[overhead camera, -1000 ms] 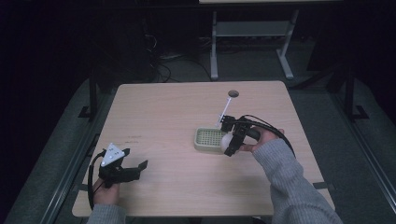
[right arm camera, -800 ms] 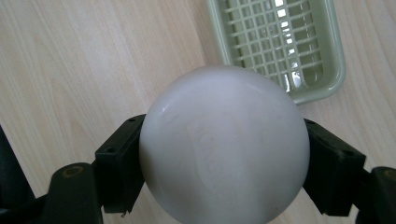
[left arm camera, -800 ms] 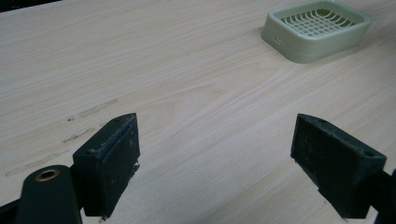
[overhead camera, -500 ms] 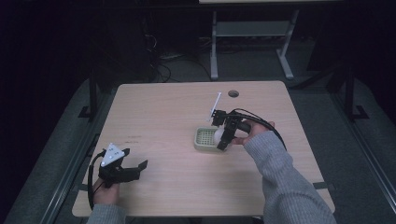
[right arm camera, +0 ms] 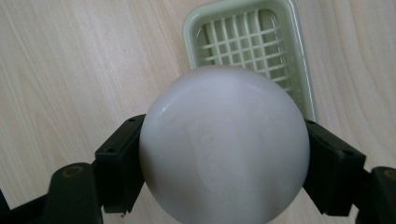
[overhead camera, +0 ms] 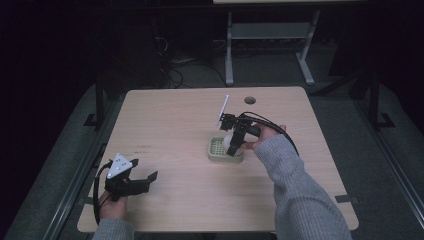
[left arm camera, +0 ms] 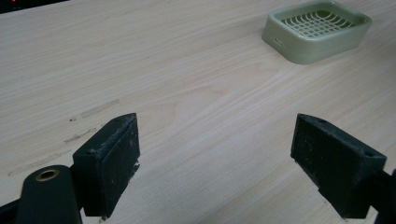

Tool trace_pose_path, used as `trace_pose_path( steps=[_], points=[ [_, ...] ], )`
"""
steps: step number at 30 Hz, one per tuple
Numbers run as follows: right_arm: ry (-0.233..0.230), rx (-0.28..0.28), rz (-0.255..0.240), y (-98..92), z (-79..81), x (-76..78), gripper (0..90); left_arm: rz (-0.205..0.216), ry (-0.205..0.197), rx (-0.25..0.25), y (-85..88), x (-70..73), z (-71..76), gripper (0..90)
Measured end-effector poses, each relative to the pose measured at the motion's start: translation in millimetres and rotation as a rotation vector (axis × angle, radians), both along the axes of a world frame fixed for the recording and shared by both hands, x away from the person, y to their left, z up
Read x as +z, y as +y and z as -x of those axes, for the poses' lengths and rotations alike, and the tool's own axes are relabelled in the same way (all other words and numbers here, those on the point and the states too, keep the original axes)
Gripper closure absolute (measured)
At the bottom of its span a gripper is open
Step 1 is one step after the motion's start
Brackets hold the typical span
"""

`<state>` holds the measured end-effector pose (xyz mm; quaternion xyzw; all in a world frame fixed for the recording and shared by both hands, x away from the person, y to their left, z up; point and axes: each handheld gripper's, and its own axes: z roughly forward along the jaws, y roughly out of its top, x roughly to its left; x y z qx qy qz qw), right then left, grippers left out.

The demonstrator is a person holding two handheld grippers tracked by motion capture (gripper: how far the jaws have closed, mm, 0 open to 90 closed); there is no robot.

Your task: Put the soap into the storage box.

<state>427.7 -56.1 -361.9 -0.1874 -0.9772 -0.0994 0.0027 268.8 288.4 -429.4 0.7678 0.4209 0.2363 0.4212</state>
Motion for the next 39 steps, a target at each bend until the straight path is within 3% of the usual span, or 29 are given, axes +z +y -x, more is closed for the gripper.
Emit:
trace_pose_path(
  steps=[8,22,39],
  points=[
    [0.009,-0.010,-0.011,5.2,-10.0,0.9,23.7,-0.004,0.000,-0.004,0.1,0.1,0.0,15.2],
    [-0.006,-0.012,0.012,14.7,-25.7,0.2,23.7,0.000,-0.004,-0.004,-0.4,-0.3,0.0,15.2],
    [0.012,-0.049,0.027,18.0,-38.6,-28.8,23.7,-0.002,-0.001,-0.003,-0.4,0.0,0.8,15.2]
  ],
)
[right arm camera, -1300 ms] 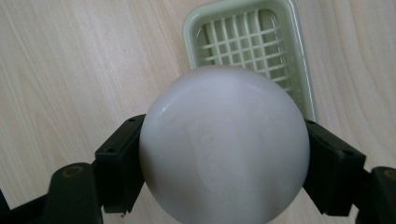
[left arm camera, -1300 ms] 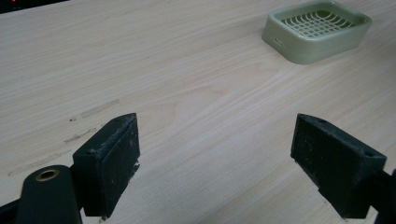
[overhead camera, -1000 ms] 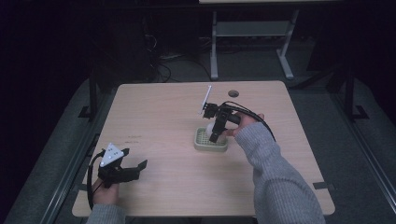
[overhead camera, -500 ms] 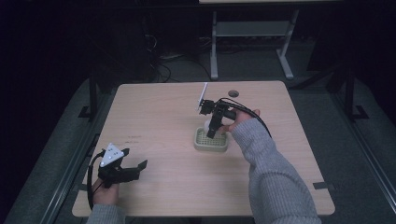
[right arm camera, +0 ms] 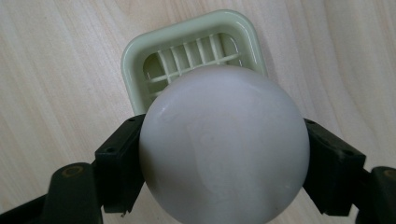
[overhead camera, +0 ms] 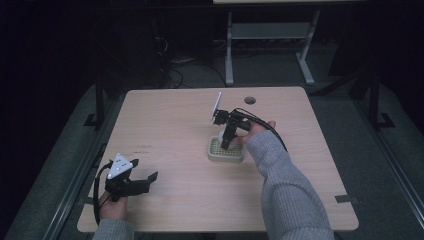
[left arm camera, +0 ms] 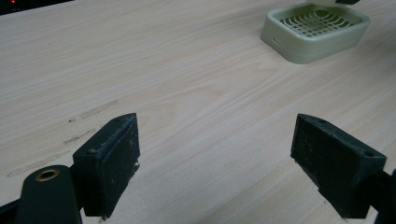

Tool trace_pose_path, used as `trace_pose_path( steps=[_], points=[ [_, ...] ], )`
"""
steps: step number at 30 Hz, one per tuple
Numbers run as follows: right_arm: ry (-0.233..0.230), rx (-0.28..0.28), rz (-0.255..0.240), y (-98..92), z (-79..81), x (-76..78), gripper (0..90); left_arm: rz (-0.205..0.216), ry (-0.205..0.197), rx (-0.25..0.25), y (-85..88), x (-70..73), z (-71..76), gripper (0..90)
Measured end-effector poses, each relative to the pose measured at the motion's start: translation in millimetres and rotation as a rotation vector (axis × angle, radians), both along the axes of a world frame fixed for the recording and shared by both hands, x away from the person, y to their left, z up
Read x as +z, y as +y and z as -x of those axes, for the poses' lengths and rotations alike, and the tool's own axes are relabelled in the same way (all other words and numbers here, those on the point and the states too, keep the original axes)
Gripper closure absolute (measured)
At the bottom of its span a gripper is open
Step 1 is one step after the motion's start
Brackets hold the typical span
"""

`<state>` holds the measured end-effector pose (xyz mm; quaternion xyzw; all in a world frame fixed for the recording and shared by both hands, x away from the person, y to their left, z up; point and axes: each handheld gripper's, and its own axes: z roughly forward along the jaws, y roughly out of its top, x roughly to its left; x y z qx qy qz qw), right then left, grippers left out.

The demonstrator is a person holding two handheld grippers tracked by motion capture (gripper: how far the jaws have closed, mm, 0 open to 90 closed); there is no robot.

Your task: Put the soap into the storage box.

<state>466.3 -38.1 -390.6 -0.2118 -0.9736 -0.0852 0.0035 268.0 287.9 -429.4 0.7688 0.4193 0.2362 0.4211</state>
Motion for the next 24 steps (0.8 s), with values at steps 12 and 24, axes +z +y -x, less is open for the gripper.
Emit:
trace_pose_path(
  steps=[12,24],
  points=[
    [0.013,0.018,0.025,7.4,3.5,-15.6,23.7,0.000,-0.002,-0.004,-0.5,0.0,0.1,15.2],
    [0.005,0.018,0.026,8.6,3.8,-21.8,23.6,0.006,-0.003,0.002,0.4,0.3,0.4,15.2]
  ],
)
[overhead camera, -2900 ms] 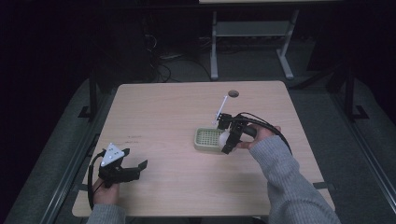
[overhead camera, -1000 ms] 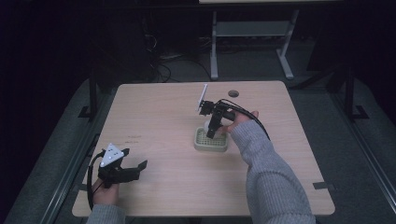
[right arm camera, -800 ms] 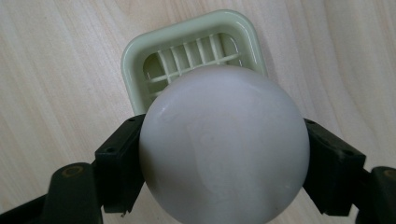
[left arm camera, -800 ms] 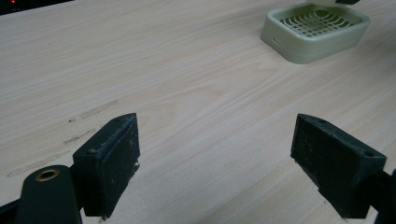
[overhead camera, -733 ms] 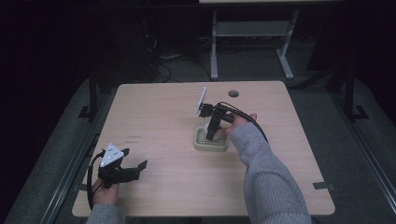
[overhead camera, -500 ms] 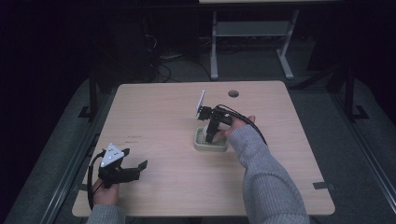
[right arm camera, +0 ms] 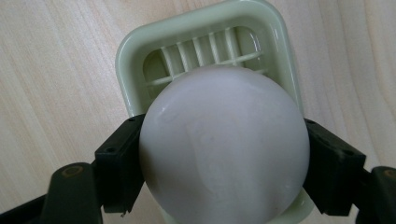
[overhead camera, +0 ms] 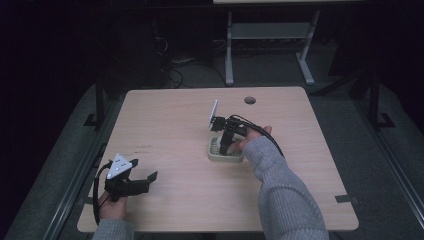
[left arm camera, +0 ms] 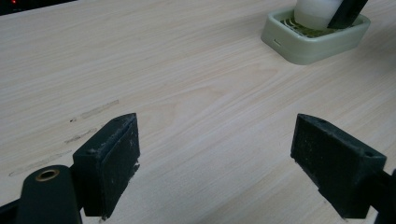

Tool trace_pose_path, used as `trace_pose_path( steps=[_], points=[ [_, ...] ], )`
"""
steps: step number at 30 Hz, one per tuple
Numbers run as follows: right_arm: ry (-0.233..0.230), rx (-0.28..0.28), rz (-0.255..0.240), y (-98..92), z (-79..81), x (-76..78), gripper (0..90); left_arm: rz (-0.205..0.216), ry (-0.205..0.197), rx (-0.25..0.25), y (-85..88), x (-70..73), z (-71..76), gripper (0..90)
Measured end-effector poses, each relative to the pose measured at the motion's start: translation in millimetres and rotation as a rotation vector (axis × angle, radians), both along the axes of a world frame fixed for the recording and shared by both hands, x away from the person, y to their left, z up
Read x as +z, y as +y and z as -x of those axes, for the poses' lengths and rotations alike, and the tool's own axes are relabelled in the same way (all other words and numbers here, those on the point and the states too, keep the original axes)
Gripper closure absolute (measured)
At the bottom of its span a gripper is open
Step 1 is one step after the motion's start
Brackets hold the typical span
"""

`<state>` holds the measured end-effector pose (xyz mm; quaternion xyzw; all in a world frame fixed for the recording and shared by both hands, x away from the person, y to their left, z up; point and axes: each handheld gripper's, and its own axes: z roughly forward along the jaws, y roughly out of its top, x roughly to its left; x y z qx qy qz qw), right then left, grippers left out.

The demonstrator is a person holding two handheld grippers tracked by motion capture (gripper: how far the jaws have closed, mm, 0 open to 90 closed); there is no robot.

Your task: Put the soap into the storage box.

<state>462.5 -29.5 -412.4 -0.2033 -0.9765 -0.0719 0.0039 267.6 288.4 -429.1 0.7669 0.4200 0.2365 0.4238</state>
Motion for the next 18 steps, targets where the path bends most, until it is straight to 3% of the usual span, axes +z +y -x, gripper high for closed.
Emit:
trace_pose_path(
  steps=[18],
  points=[
    [0.009,-0.002,-0.012,-1.9,-0.4,-1.9,23.2,-0.007,-0.001,-0.004,-0.4,-0.2,-0.3,15.2]
  ],
)
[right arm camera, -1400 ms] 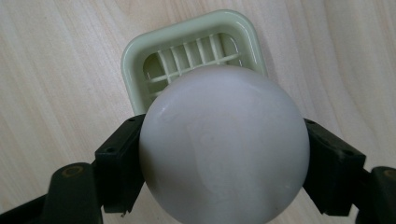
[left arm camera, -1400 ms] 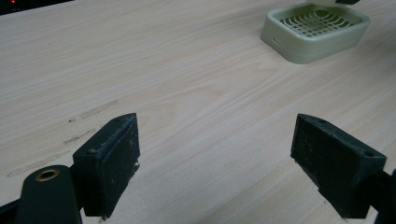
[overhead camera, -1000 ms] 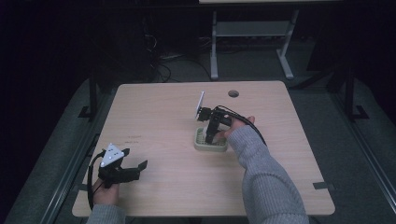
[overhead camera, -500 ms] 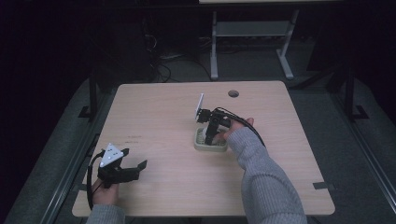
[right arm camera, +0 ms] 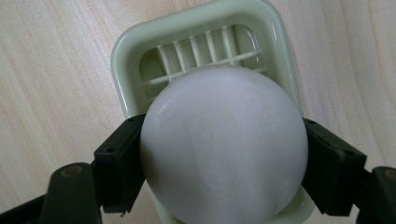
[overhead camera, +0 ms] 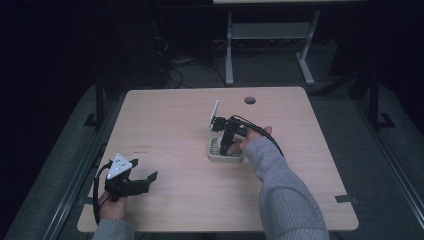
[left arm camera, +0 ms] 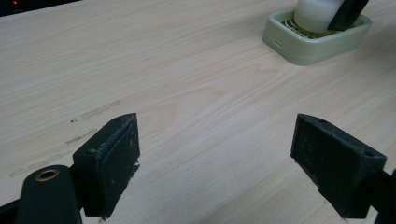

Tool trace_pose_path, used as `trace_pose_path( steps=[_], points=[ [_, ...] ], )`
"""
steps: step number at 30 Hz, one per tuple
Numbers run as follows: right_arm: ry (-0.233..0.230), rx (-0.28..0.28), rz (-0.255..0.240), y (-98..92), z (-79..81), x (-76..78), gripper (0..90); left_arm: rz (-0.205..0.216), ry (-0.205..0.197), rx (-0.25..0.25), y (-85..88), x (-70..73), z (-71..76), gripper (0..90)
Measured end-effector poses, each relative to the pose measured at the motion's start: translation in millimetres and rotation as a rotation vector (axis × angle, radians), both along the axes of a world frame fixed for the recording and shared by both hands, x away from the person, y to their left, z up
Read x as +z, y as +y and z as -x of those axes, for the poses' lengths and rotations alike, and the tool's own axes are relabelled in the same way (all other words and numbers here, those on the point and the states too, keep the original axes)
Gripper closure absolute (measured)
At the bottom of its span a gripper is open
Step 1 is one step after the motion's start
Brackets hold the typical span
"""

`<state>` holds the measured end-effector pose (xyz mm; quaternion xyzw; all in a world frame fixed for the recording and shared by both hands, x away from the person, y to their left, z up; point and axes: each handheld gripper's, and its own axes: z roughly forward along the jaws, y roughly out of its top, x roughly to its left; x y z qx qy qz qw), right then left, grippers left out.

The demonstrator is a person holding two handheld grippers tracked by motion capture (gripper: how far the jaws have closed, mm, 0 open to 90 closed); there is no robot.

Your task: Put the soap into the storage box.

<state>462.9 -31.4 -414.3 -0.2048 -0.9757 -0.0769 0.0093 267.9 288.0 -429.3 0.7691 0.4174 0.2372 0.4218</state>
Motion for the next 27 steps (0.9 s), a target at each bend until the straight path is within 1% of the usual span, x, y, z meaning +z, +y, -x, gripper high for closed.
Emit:
trace_pose_path(
  steps=[3,5,7,9,11,16,18,19,20,21,25,27],
  points=[
    [-0.001,-0.005,-0.003,-0.1,0.4,-0.1,22.2,0.004,-0.001,0.003,0.0,0.6,0.2,15.3],
    [0.000,-0.004,-0.004,0.2,1.0,-0.3,21.8,0.000,-0.001,-0.002,0.2,0.4,0.7,15.2],
    [0.003,-0.004,-0.007,0.2,1.3,-0.4,20.5,0.006,-0.004,0.006,0.7,0.6,0.7,15.2],
    [0.005,-0.002,-0.004,0.3,2.0,0.2,19.4,0.002,-0.002,0.002,0.6,0.9,1.6,15.2],
    [-0.001,-0.004,-0.004,0.1,3.6,1.9,18.7,0.002,-0.001,0.002,0.5,0.7,1.5,15.2],
    [0.005,-0.016,-0.022,-4.5,4.0,5.8,18.6,0.001,-0.003,0.000,0.4,0.9,1.7,15.2],
    [-0.002,-0.018,-0.023,-6.6,4.9,8.3,18.5,0.001,-0.002,0.001,0.3,0.5,1.5,15.3],
    [-0.001,-0.022,-0.030,-7.8,5.2,9.8,18.5,0.001,-0.001,0.001,0.2,0.5,1.4,15.2],
    [-0.009,-0.025,-0.035,-9.3,5.2,11.2,18.5,0.002,0.000,0.000,0.1,0.4,1.4,15.2],
    [-0.006,-0.028,-0.044,-10.7,5.4,12.7,18.5,0.002,-0.001,-0.001,-0.1,0.3,1.3,15.2],
    [-0.005,-0.040,-0.052,-15.8,6.7,16.6,18.4,0.001,-0.002,-0.001,-0.5,0.2,1.2,15.2],
    [-0.013,-0.042,-0.057,-18.9,8.1,19.2,18.2,-0.004,-0.001,-0.002,-0.7,0.2,1.3,15.2]
  ],
)
